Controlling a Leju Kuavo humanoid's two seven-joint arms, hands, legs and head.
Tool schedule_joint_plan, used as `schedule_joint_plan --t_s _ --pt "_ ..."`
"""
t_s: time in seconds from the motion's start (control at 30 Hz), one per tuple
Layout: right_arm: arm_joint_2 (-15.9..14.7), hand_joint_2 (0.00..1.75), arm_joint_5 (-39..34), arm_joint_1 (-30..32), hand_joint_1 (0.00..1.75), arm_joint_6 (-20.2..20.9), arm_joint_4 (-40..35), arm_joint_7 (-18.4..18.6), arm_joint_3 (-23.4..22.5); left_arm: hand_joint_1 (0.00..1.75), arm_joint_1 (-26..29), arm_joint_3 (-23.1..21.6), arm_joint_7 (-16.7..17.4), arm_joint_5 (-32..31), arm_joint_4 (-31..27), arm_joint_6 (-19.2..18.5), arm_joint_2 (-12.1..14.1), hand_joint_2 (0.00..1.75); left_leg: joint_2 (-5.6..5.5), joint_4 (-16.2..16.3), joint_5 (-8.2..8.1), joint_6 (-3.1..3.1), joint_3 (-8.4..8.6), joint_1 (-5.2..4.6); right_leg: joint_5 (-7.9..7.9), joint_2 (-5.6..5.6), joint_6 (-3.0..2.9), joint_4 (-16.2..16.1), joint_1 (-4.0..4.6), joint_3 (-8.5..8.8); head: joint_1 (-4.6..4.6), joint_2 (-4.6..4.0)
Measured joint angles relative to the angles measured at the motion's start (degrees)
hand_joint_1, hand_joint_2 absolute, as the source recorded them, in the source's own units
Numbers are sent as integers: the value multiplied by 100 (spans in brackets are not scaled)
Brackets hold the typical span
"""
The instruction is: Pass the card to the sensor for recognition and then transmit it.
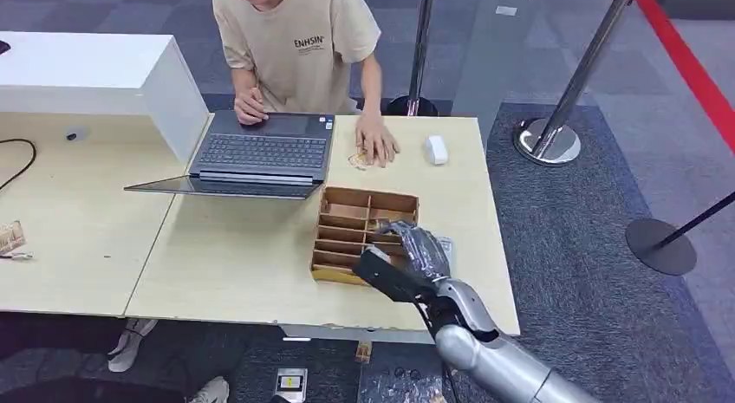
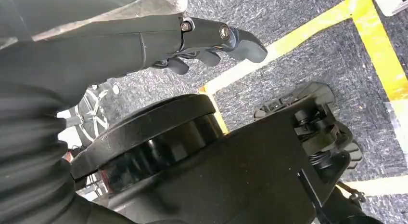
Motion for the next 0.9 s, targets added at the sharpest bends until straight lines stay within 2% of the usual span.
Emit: schedule_joint_plan --t_s 0.03,0.1,0.17,0.27,0.63,0.7,0.77,0.87,0.9 --pt "11 175 20 -14 105 -26 37 -2 17 0 -3 0 2 0 -2 -2 0 175 0 0 0 0 0 0 0 0 0 0 0 0 0 0" --pt "37 175 61 -56 99 -101 129 -13 46 0 -11 0 2 -2 -2 -13 0 175 0 0 0 0 0 0 0 0 0 0 0 0 0 0" --pt "52 175 170 -77 79 -194 216 -17 68 0 -17 0 6 -18 0 -39 0 175 0 0 0 0 0 0 0 0 0 0 0 0 0 0" --pt "72 175 332 -133 72 -346 365 -22 85 0 -26 0 57 -46 0 -85 0 175 0 0 0 0 0 0 0 0 0 0 0 0 0 0" --pt "103 175 402 -339 75 -470 846 -160 125 0 -47 0 94 -96 0 -105 0 175 0 0 0 0 1 0 0 0 0 0 0 0 -2 0" --pt "125 175 376 -354 79 -472 907 -210 131 0 -52 0 96 -98 0 -120 0 175 0 0 0 0 1 0 0 0 0 0 0 0 0 0" --pt "151 175 332 -359 91 -474 981 -258 138 0 -53 0 101 -98 0 -120 -2 175 0 0 0 0 1 0 0 -1 0 0 0 0 0 0" --pt "186 175 295 -374 94 -498 1084 -317 164 0 -53 0 114 -96 -2 -120 -2 175 0 0 0 0 1 0 0 -1 0 0 0 1 -2 0" --pt "197 175 295 -377 101 -503 1108 -328 164 0 -53 0 118 -94 0 -118 -2 175 1 0 0 0 1 0 0 -1 0 0 0 1 0 0"
